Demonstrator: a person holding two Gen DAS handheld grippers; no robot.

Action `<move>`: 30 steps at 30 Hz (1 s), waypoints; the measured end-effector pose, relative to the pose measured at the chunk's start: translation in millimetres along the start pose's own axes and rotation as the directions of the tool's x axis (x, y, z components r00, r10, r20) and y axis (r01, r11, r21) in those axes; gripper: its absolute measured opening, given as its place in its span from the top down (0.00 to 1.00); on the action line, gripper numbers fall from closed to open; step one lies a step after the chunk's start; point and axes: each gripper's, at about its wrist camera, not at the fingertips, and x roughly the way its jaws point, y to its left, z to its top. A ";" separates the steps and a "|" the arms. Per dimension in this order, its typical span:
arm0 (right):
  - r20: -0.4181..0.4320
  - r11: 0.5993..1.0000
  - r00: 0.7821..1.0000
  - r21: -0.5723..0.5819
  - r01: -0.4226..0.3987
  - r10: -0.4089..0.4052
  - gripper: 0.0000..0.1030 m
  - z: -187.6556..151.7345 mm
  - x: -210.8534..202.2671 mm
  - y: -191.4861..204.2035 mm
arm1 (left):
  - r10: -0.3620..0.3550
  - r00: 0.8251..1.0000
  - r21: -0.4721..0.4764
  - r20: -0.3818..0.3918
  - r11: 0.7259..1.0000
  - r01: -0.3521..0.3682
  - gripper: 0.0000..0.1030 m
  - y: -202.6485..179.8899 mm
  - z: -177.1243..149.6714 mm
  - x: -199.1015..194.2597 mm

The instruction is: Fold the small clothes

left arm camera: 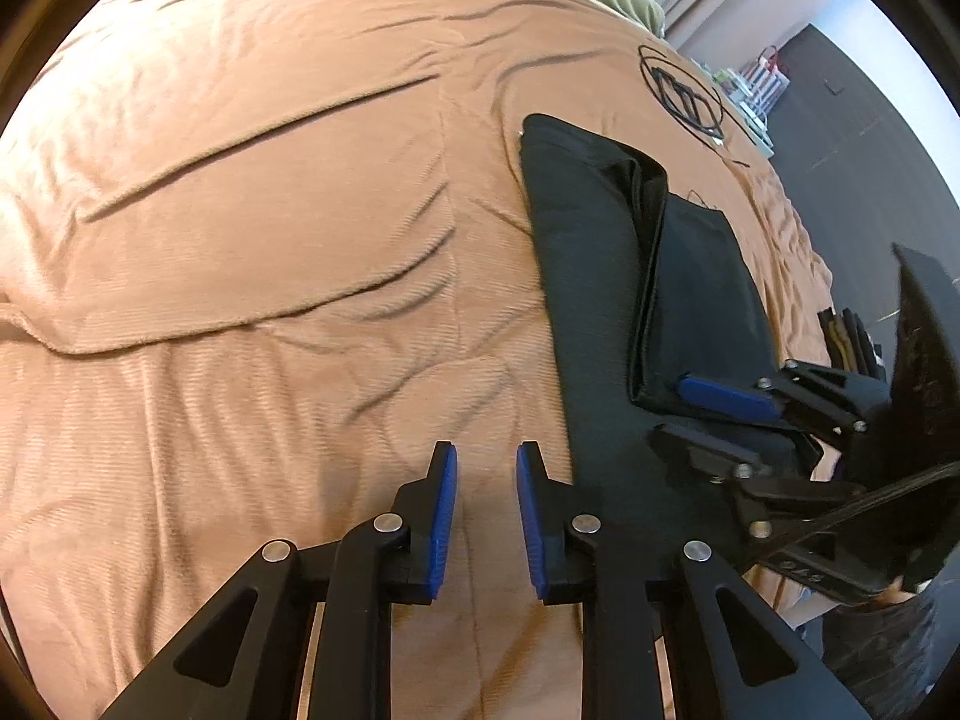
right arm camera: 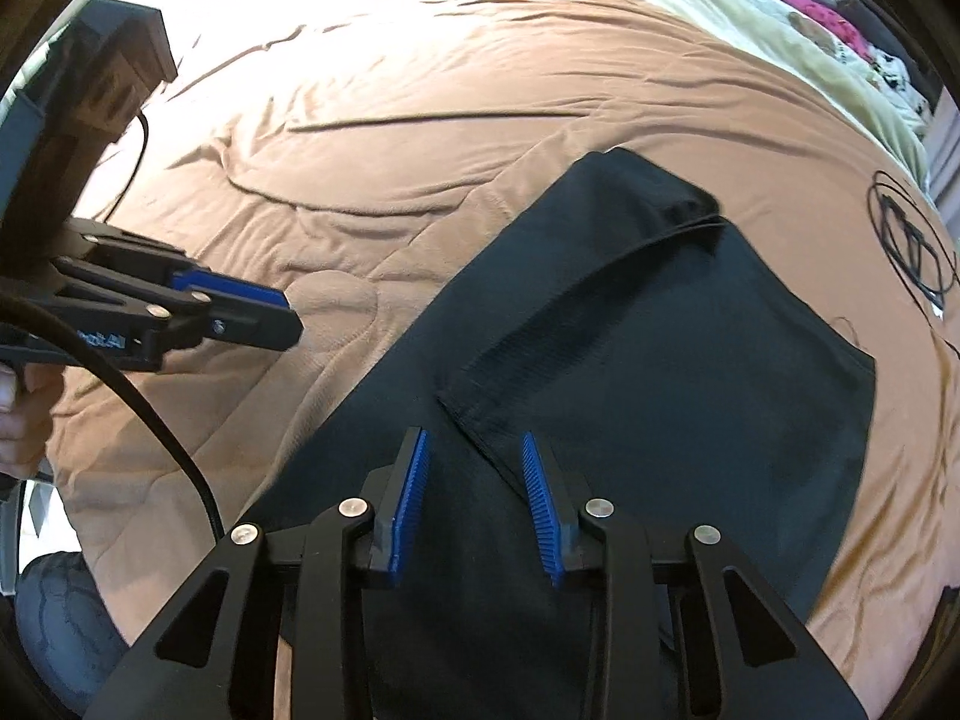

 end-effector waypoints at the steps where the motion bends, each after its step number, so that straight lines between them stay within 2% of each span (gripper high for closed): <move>1: -0.008 1.000 1.000 -0.004 0.008 -0.008 0.80 -0.3 5.4 0.7 | 0.000 1.000 -0.002 0.000 1.000 0.000 0.78 0.5 0.8 0.4; 2: -0.012 1.000 1.000 -0.005 0.015 -0.015 0.87 -0.9 9.7 0.2 | 0.001 1.000 -0.002 0.001 1.000 -0.001 0.78 1.0 1.4 0.2; 5: 0.011 0.999 1.000 0.033 -0.004 0.003 0.97 1.0 7.0 -9.4 | 0.000 1.000 0.000 0.012 1.000 0.000 0.78 0.0 4.3 -0.2; 15: 0.122 0.987 0.992 0.157 0.016 -0.035 0.98 1.9 -50.3 -67.0 | -0.019 1.000 0.035 0.014 0.999 0.018 0.78 -22.6 22.3 7.7; 25: 0.161 0.956 0.979 0.283 0.071 -0.121 0.98 -7.9 -82.5 -111.6 | -0.015 1.000 0.070 0.014 0.997 0.014 0.78 -40.9 40.1 15.7; 30: 0.163 0.939 0.974 0.329 0.097 -0.157 0.98 -9.2 -85.7 -131.3 | -0.001 1.000 0.080 0.015 0.997 0.000 0.78 -43.9 49.4 21.4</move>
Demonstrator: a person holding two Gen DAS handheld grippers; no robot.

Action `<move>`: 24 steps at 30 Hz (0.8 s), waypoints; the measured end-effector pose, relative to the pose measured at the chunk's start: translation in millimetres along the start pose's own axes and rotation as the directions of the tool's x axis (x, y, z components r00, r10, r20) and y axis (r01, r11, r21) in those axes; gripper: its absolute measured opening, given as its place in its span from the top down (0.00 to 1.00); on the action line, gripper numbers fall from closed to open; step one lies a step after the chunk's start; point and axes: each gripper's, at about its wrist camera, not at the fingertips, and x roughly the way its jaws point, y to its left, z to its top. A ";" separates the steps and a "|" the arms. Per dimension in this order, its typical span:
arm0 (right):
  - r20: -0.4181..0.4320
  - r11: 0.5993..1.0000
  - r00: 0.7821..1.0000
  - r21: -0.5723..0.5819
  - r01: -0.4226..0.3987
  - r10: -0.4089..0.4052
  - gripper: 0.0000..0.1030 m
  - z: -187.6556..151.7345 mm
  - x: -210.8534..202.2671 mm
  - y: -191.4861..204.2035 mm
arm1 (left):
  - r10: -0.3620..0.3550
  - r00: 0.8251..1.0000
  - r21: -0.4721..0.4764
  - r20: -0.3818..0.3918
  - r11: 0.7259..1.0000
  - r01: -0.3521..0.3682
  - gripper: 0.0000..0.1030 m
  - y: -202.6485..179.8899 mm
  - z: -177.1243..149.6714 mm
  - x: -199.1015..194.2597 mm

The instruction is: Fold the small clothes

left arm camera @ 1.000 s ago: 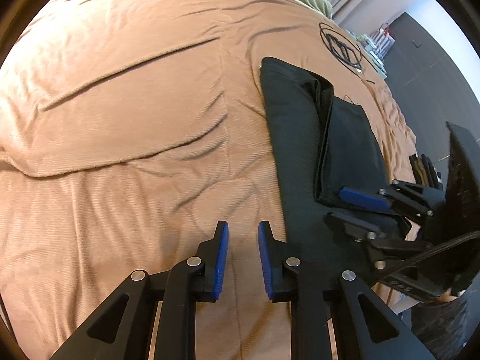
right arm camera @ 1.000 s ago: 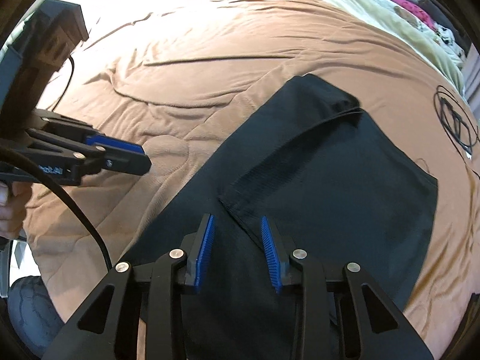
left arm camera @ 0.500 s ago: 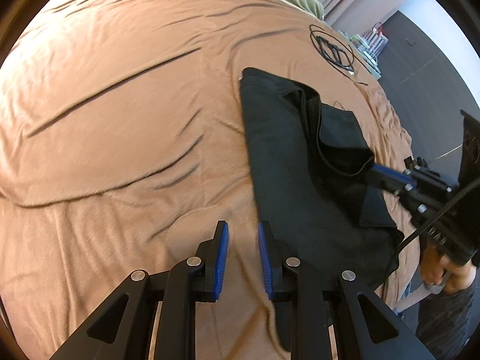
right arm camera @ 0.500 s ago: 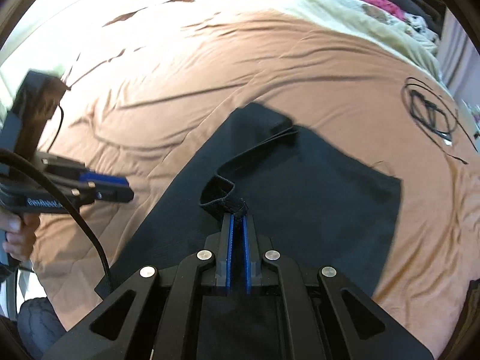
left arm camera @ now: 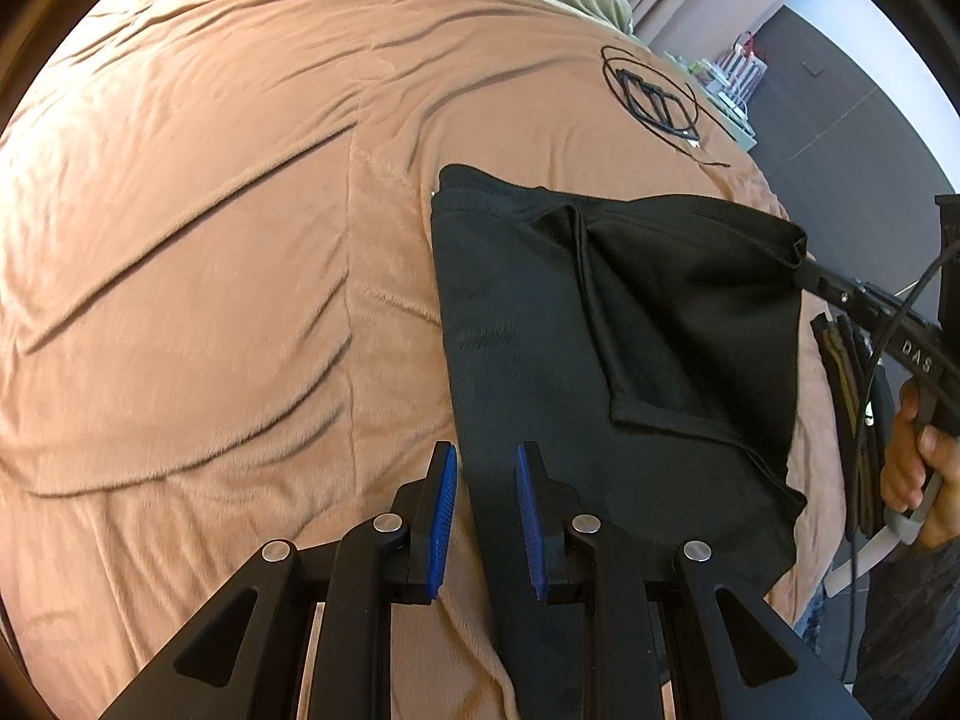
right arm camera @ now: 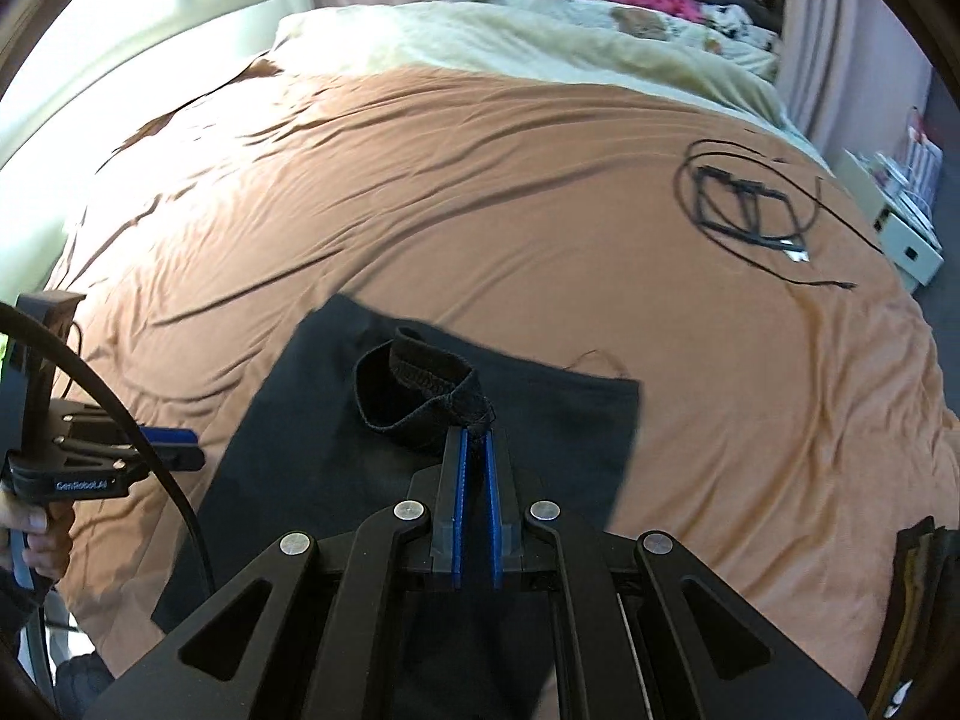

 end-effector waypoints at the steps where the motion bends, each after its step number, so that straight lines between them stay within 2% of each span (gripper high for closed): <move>1: 0.001 1.000 1.000 0.007 0.008 -0.008 0.98 1.4 2.3 -2.9 | 0.002 1.000 0.002 0.000 1.000 -0.002 0.78 -0.3 2.0 1.3; 8: -0.013 0.995 0.997 0.062 0.074 -0.073 0.98 12.5 30.0 -27.9 | 0.023 1.000 0.017 -0.009 1.000 -0.022 0.78 -0.9 11.9 11.8; 13: -0.028 0.976 0.984 0.130 0.176 -0.174 0.96 14.9 48.0 -39.3 | 0.041 0.999 0.025 -0.017 0.999 -0.041 0.78 1.2 15.6 17.9; 14: -0.027 0.971 0.985 0.165 0.170 -0.168 0.92 13.4 47.7 -42.5 | 0.046 0.999 0.029 -0.015 0.999 -0.046 0.78 1.8 16.1 18.3; 16: -0.015 0.971 0.994 0.213 0.109 -0.108 0.69 8.5 46.6 -44.3 | 0.055 0.998 0.033 -0.010 0.998 -0.055 0.78 2.1 18.3 18.6; 17: -0.012 0.971 0.995 0.219 0.101 -0.101 0.48 5.8 46.0 -42.9 | 0.057 0.998 0.033 -0.008 0.998 -0.057 0.78 2.4 19.8 19.2; 18: -0.011 0.971 0.994 0.214 0.108 -0.109 0.37 3.1 46.0 -39.4 | 0.059 0.998 0.032 -0.008 0.998 -0.058 0.78 2.9 21.0 19.5; 21: -0.024 0.979 0.995 0.177 0.100 -0.097 0.37 -2.5 50.9 -26.1 | 0.063 0.998 0.032 -0.006 0.998 -0.062 0.78 2.8 25.1 21.4; 24: -0.081 0.988 0.995 0.139 0.069 -0.058 0.37 -5.8 67.1 -14.7 | 0.074 0.997 0.040 -0.005 0.996 -0.074 0.78 0.0 29.3 25.3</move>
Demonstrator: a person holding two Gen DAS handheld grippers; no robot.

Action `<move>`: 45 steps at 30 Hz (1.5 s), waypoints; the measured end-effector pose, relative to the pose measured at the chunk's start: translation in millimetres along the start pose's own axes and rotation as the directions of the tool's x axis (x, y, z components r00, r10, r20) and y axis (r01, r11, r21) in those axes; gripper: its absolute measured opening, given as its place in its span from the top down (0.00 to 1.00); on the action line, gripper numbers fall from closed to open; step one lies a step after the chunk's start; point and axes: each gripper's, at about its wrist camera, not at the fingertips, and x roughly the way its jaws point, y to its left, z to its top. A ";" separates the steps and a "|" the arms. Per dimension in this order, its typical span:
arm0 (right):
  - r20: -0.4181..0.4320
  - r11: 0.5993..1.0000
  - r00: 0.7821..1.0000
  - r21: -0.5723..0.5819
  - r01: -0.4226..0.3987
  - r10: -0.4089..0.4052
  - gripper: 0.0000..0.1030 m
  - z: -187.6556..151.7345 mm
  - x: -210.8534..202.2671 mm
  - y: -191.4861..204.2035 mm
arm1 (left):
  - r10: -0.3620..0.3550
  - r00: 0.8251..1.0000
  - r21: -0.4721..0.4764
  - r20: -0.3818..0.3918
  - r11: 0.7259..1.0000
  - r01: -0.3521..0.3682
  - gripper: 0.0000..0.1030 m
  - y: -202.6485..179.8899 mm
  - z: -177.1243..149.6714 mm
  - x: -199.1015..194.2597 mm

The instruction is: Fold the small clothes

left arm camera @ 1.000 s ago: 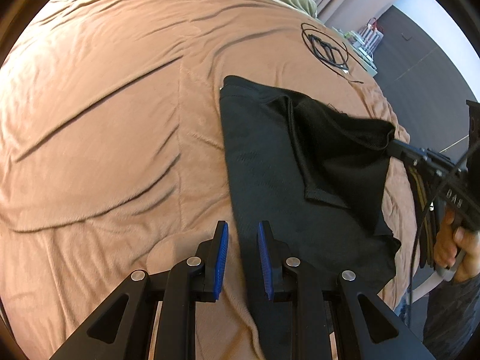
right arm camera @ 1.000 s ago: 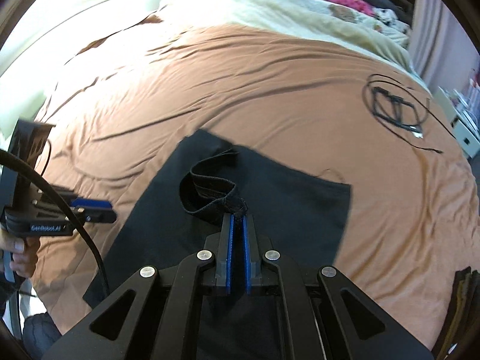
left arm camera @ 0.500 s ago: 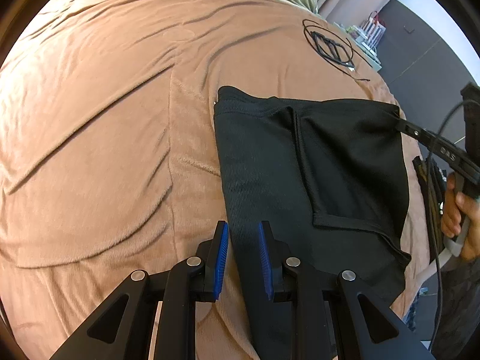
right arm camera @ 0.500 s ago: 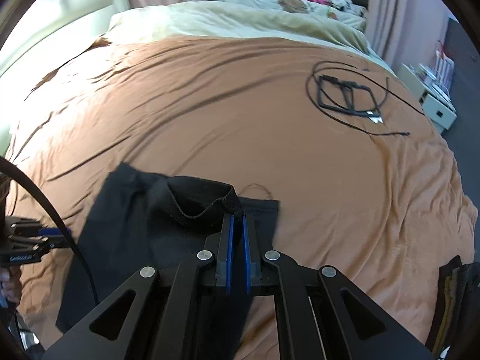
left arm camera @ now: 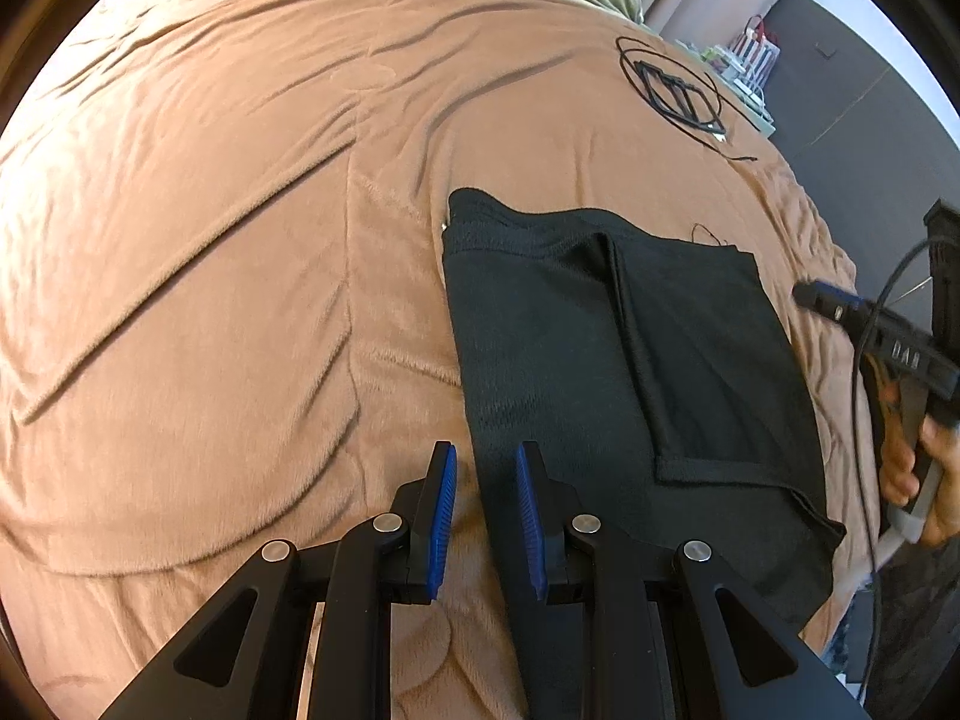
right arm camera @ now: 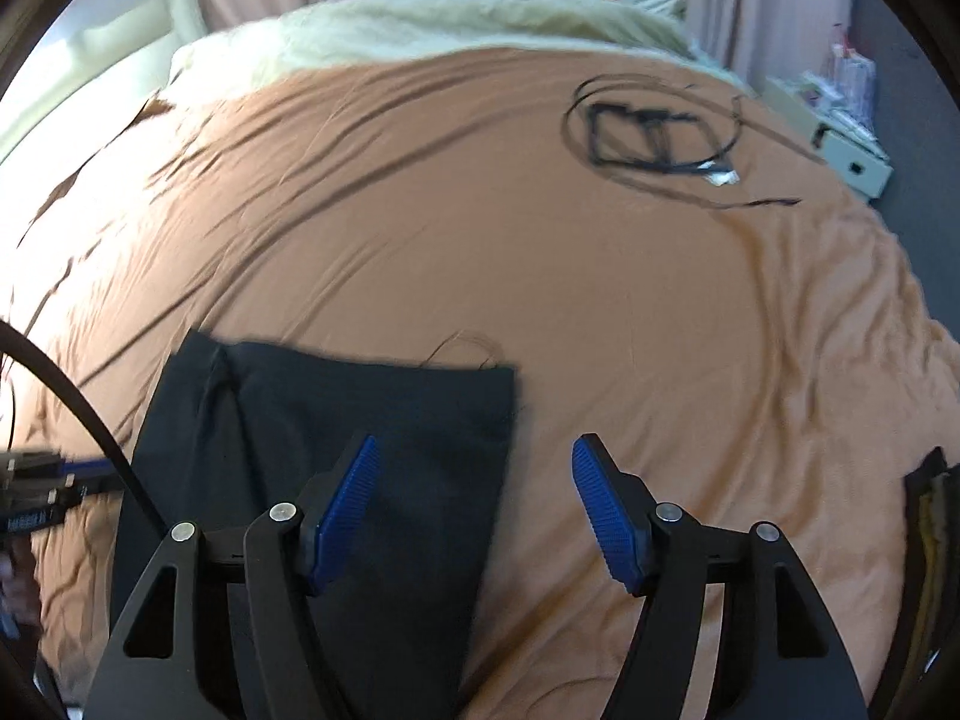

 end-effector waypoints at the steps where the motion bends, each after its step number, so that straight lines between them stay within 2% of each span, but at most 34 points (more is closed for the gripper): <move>1: -0.025 1.000 1.000 -0.020 -0.001 0.001 0.37 -0.7 7.3 4.9 | 0.004 1.000 0.003 -0.001 1.000 -0.004 0.78 -0.7 1.7 1.4; 4: -0.083 0.997 0.996 -0.079 0.014 -0.020 0.37 -4.1 24.7 16.7 | 0.012 1.000 0.011 -0.007 1.000 -0.012 0.78 -3.6 6.8 7.0; 6: -0.105 0.992 0.991 -0.110 0.068 -0.080 0.37 -4.5 35.4 17.9 | 0.018 1.000 0.018 -0.010 1.000 -0.017 0.78 -5.0 9.8 10.8; 9: -0.088 0.992 0.991 -0.091 0.092 -0.100 0.37 4.5 42.6 14.1 | 0.034 0.999 0.022 -0.019 0.999 -0.033 0.78 -5.2 14.1 19.4; 11: -0.066 0.985 0.984 -0.048 0.165 -0.168 0.37 9.5 44.3 8.0 | 0.039 0.999 0.017 -0.025 0.999 -0.039 0.78 -3.9 15.4 24.2; 13: -0.056 0.968 0.966 -0.025 0.250 -0.252 0.37 15.5 44.1 2.2 | 0.037 0.999 0.010 -0.027 0.999 -0.036 0.77 -2.2 15.9 25.5; 14: -0.048 0.964 0.963 -0.015 0.266 -0.266 0.37 18.1 40.8 1.3 | 0.035 0.999 0.007 -0.027 0.999 -0.035 0.77 -1.6 16.3 24.4; 19: 0.002 0.984 0.985 -0.038 0.174 -0.174 0.37 15.9 10.3 16.3 | 0.038 0.999 0.009 -0.021 0.999 -0.038 0.77 0.7 10.0 14.9; 26: -0.035 0.982 0.999 -0.188 -0.002 -0.005 0.36 -5.2 -14.2 62.5 | 0.015 1.000 0.000 -0.018 1.000 -0.015 0.78 -1.5 0.2 2.1; 31: -0.081 0.966 0.995 -0.250 -0.072 0.053 0.25 -18.2 -12.3 83.7 | 0.003 1.000 -0.018 0.000 1.000 -0.003 0.78 -1.0 -7.9 -12.0; 43: -0.163 0.927 0.986 -0.361 -0.100 0.043 0.23 -42.2 -2.0 104.2 | -0.001 1.000 -0.026 -0.004 1.000 0.001 0.78 -0.6 -22.7 -20.0; 45: -0.181 0.919 0.983 -0.383 -0.087 0.018 0.23 -45.6 5.4 106.2 | -0.002 1.000 -0.025 -0.008 1.000 0.001 0.78 -1.3 -22.8 -17.1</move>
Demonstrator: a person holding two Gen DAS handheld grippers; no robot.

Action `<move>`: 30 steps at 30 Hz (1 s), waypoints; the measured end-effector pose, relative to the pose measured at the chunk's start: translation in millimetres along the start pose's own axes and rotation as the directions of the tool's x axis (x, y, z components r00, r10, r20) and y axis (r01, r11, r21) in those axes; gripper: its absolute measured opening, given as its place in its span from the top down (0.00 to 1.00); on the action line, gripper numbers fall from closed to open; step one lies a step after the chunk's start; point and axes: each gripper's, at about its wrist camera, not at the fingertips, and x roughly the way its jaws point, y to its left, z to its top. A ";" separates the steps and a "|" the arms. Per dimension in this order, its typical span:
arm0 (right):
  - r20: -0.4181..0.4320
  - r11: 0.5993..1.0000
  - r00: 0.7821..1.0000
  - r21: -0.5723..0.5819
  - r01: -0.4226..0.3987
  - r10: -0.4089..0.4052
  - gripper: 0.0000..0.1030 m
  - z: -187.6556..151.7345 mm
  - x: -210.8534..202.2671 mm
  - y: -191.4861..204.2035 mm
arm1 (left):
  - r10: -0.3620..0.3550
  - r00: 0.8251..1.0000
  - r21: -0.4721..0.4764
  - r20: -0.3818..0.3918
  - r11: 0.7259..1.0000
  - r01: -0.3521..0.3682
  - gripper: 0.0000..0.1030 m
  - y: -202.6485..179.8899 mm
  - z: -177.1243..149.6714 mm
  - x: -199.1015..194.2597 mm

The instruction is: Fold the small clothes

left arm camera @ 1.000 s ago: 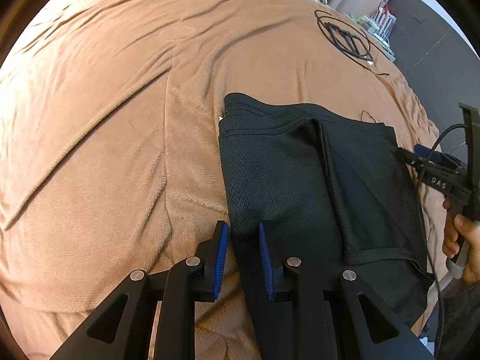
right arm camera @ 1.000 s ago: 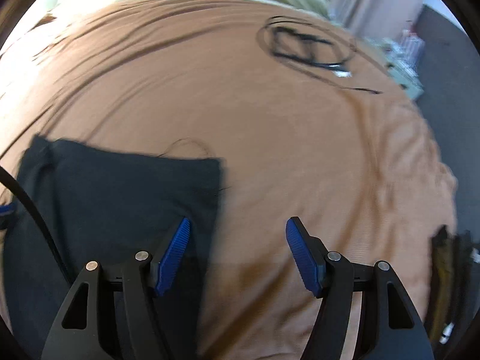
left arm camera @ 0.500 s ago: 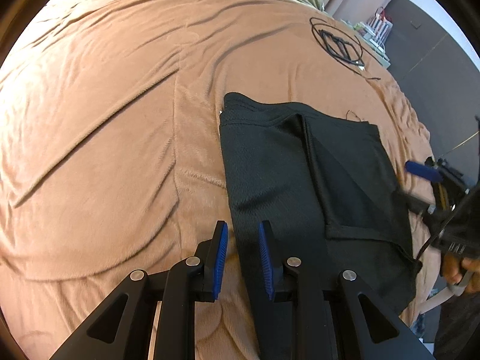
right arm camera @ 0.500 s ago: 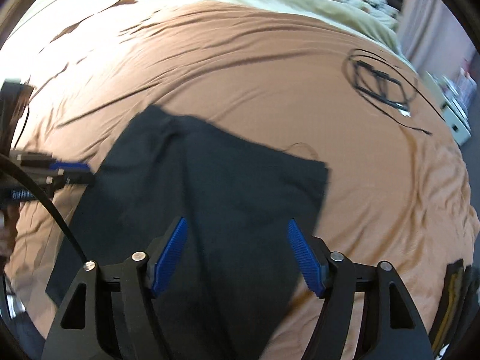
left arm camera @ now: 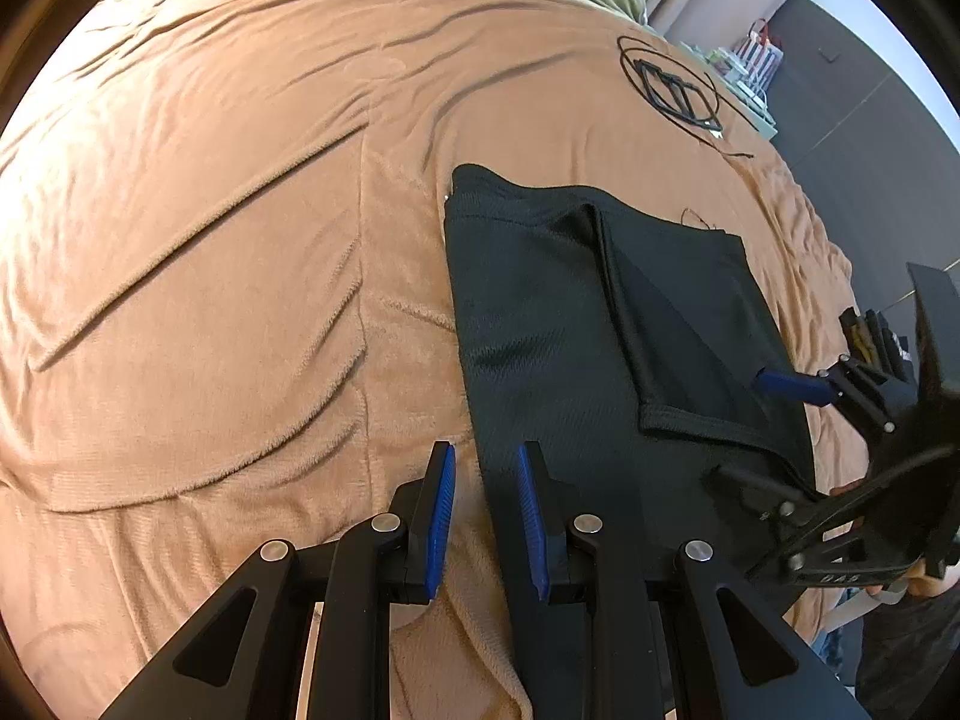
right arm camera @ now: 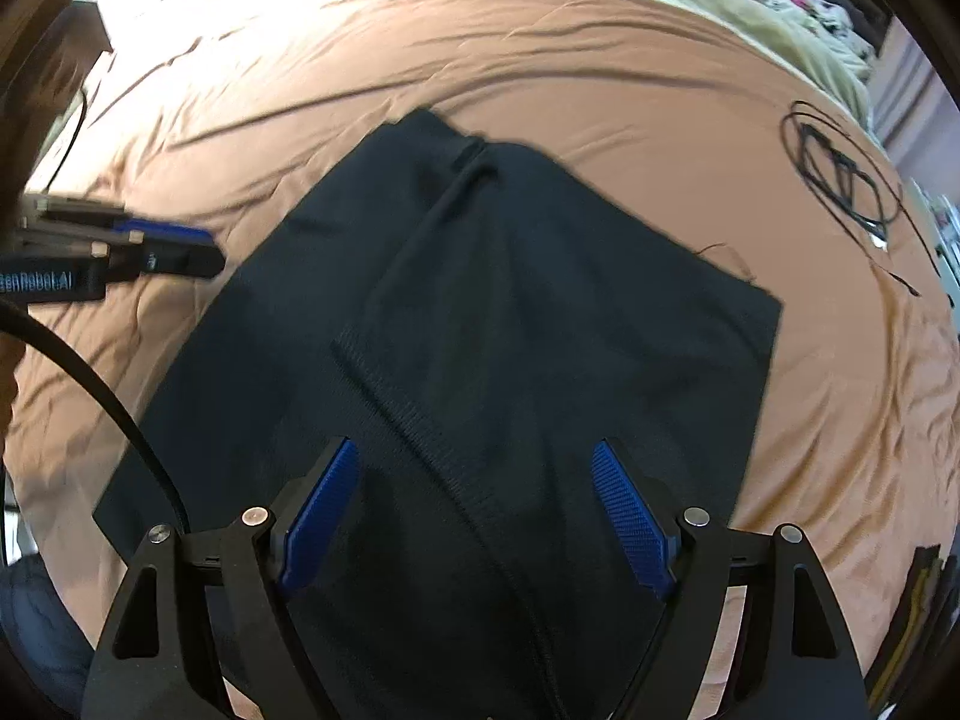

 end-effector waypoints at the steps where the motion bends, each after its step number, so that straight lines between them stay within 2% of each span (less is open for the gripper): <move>1: -0.008 1.000 1.000 -0.002 0.018 -0.018 0.23 0.9 4.3 -0.9 | 0.001 1.000 0.000 -0.004 1.000 -0.001 0.78 -0.4 0.0 2.0; 4: 0.001 0.998 0.998 0.029 0.062 -0.062 0.23 4.1 7.6 -11.0 | 0.000 1.000 0.002 -0.011 1.000 0.000 0.78 -0.7 -0.3 5.1; 9: 0.019 0.978 0.990 0.159 0.138 -0.143 0.23 9.0 7.0 -47.8 | 0.001 1.000 0.011 -0.014 1.000 -0.001 0.78 -3.6 3.5 9.3; 13: 0.009 0.931 0.976 0.301 0.206 -0.219 0.23 5.4 4.2 -88.4 | 0.012 1.000 0.010 0.007 1.000 -0.012 0.78 -4.7 7.9 9.3; 16: 0.003 0.893 0.974 0.398 0.209 -0.229 0.23 -1.3 1.6 -113.9 | 0.011 1.000 0.009 0.015 1.000 -0.011 0.78 -4.2 11.4 9.2; 19: 0.026 0.879 0.977 0.443 0.177 -0.210 0.23 -6.6 -5.3 -127.3 | 0.014 1.000 0.007 0.022 1.000 -0.014 0.77 -4.1 14.5 8.4; 23: 0.068 0.878 0.985 0.465 0.111 -0.161 0.23 -13.7 -14.7 -136.2 | 0.009 0.999 0.002 0.033 1.000 -0.009 0.77 -4.2 18.0 5.8; 26: 0.119 0.875 0.989 0.484 0.020 -0.088 0.23 -25.1 -24.5 -139.8 | 0.003 0.999 0.002 0.043 1.000 -0.003 0.77 -5.3 23.4 4.2; 28: 0.157 0.884 0.987 0.464 -0.060 -0.016 0.23 -27.1 -30.3 -136.9 | 0.001 0.999 0.000 0.046 1.000 -0.001 0.78 -5.7 26.1 4.5; 30: 0.171 0.897 0.985 0.432 -0.097 0.024 0.23 -27.0 -32.4 -132.4 | 0.001 0.999 0.000 0.045 1.000 -0.001 0.78 -6.1 28.3 5.9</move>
